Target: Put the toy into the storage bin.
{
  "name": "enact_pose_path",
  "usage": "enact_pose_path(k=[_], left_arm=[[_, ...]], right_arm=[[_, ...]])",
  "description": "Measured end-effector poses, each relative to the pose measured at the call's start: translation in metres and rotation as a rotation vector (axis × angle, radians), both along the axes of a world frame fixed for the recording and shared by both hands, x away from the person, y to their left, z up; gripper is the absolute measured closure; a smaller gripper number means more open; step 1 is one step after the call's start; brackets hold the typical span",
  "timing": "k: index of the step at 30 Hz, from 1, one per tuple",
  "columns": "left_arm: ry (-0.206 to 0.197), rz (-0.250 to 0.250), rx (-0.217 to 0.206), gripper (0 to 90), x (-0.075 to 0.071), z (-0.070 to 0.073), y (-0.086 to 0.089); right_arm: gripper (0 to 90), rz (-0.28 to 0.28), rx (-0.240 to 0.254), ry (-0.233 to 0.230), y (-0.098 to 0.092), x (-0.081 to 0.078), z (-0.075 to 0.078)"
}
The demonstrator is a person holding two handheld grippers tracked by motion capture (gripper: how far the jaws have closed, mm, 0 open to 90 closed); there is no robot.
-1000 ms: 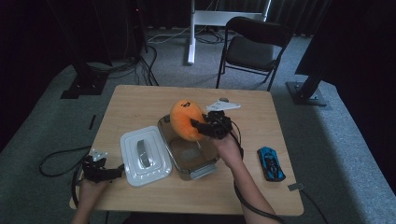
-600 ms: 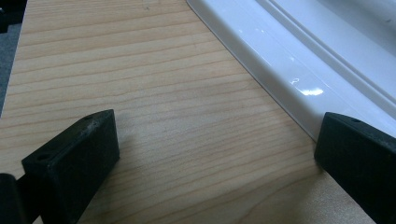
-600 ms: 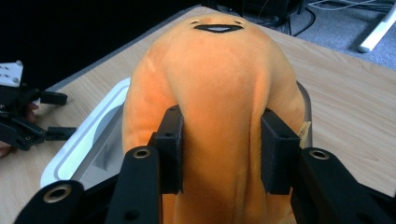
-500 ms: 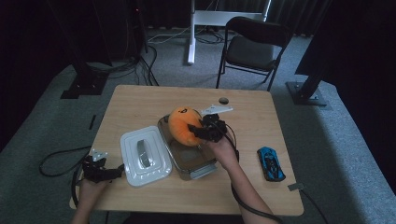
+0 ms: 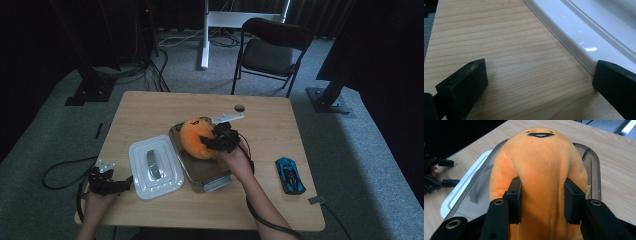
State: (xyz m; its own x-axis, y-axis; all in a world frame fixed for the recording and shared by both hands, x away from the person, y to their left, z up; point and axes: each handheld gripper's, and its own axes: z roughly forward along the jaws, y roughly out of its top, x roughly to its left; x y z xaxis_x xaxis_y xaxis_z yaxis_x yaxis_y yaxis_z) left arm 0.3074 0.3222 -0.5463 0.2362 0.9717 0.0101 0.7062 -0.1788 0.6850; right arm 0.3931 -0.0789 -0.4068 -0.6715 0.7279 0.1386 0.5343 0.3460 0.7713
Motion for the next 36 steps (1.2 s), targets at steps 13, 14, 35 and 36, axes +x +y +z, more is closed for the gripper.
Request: enact_pose_path(k=[13, 14, 35, 36], left_arm=[[0.001, 0.001, -0.001, 0.3, 0.000, 0.000, 0.000], [0.000, 0.001, -0.001, 0.3, 0.000, 0.000, 0.000], [0.001, -0.003, -0.001, 0.3, -0.001, 0.000, 0.000], [0.001, -0.003, -0.001, 0.3, -0.001, 0.000, 0.000]], right_arm=[[43.6, 0.012, -0.038, 0.085, 0.008, 0.008, -0.009], [42.0, 0.010, -0.039, 0.091, 0.008, 0.008, -0.009], [31.6, 0.014, 0.015, 0.103, -0.004, 0.008, 0.001], [30.3, 0.015, 0.015, 0.102, -0.004, 0.008, 0.001]])
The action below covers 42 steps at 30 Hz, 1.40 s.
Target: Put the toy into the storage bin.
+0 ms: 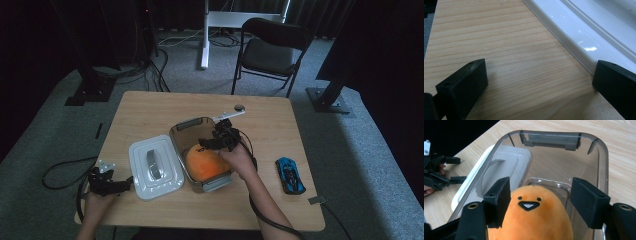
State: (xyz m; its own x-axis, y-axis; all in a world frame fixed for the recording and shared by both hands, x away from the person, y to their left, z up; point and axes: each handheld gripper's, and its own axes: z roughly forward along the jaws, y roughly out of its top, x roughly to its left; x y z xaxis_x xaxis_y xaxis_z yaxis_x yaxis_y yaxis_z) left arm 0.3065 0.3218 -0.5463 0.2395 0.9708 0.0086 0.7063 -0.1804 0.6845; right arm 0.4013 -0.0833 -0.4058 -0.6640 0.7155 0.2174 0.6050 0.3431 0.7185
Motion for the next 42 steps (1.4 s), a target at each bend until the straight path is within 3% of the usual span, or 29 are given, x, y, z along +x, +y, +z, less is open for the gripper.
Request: enact_pose_path(k=[12, 17, 22, 36, 42], left_arm=[[0.001, 0.000, 0.000, 0.3, 0.000, 0.000, 0.000], [0.000, 0.001, -0.001, 0.3, 0.000, 0.000, 0.000], [0.000, 0.000, 0.000, 0.3, 0.000, 0.000, 0.000], [0.001, -0.003, 0.003, 0.3, 0.000, 0.000, 0.000], [0.000, -0.002, 0.002, 0.3, 0.000, 0.000, 0.000]], right_arm=[[17.5, 0.001, -0.020, 0.011, -0.004, -0.003, -0.006], [21.4, -0.004, -0.009, 0.002, -0.009, -0.006, -0.007], [24.5, -0.001, 0.045, -0.043, -0.022, -0.009, -0.003], [11.8, -0.020, 0.014, -0.042, -0.042, -0.016, -0.008], [11.9, -0.028, 0.016, -0.054, -0.051, -0.021, -0.008]])
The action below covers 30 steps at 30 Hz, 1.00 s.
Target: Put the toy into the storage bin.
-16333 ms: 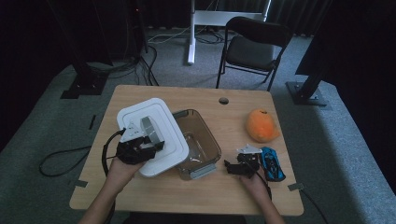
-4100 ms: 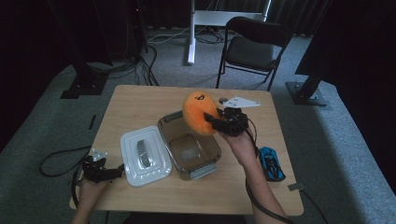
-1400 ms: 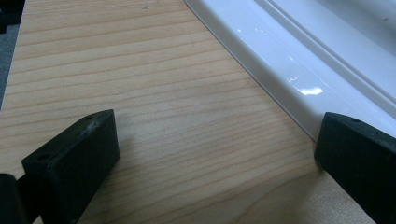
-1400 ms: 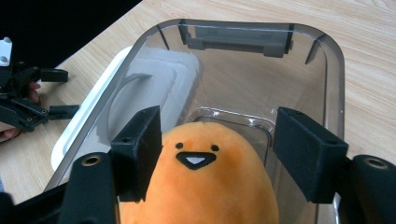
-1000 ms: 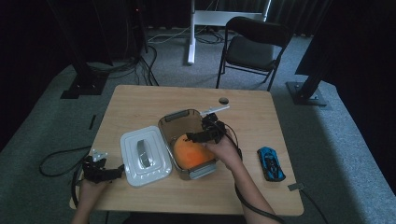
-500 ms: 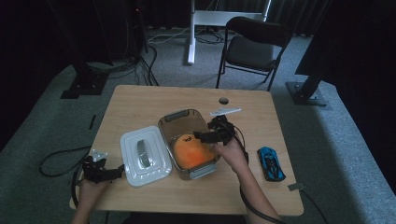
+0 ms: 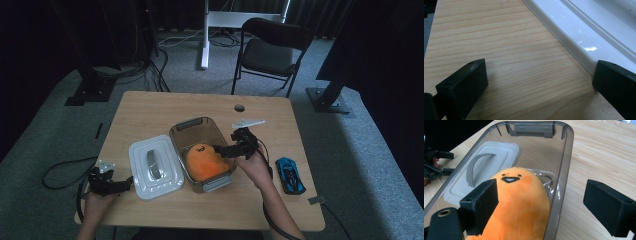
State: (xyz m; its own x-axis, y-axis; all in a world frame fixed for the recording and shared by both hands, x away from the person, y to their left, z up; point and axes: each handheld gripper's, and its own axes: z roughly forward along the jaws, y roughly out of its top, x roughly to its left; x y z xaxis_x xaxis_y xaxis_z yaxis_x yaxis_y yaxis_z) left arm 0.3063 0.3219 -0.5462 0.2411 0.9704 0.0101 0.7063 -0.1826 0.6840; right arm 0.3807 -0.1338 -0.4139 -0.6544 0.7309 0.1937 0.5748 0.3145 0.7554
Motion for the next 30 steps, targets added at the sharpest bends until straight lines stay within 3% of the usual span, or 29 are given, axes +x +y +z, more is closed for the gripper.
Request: enact_pose_path(k=[14, 22, 30], left_arm=[[0.001, -0.001, 0.001, 0.3, 0.000, 0.000, 0.000], [0.001, 0.001, -0.002, 0.3, 0.000, 0.000, 0.000], [0.001, 0.000, 0.000, 0.3, 0.000, 0.000, 0.000]], right_arm=[[10.8, -0.088, 0.011, 0.001, -0.036, -0.008, -0.006], [10.7, -0.101, 0.010, -0.005, -0.054, -0.013, -0.011], [10.8, -0.135, 0.045, -0.003, -0.078, -0.016, -0.018]])
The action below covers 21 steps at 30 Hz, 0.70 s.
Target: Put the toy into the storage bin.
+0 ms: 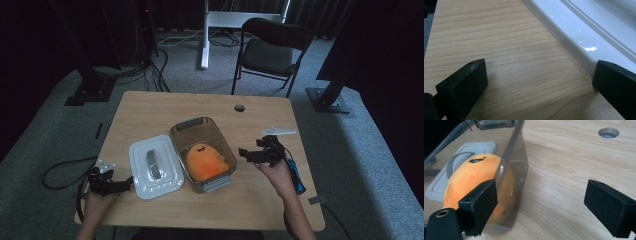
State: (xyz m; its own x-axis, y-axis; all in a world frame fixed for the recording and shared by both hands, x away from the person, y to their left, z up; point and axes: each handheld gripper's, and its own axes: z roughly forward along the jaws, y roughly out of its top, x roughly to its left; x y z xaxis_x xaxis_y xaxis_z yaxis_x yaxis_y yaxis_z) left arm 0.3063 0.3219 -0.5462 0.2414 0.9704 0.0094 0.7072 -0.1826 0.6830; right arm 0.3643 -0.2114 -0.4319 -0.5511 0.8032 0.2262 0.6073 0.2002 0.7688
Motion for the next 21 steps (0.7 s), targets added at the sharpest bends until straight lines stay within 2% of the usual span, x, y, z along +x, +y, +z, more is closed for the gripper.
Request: enact_pose_path(k=[2, 10, 12, 14, 21], left_arm=[[0.000, 0.000, 0.000, 0.3, 0.000, 0.000, 0.000], [0.000, 0.000, -0.001, 0.3, 0.000, 0.000, 0.000], [0.000, 0.000, 0.000, 0.3, 0.000, 0.000, 0.000], [0.000, -0.001, 0.000, 0.3, 0.000, 0.000, 0.000], [0.000, 0.000, 0.000, 0.3, 0.000, 0.000, 0.000]], right_arm=[[10.8, -0.011, 0.008, 0.003, -0.006, -0.001, -0.003], [10.8, -0.056, -0.015, -0.003, -0.031, -0.006, -0.014], [10.8, -0.062, -0.028, -0.031, -0.036, -0.008, -0.016], [10.8, -0.069, -0.033, -0.033, -0.041, -0.010, -0.017], [10.8, -0.112, -0.027, -0.033, -0.056, -0.014, -0.021]])
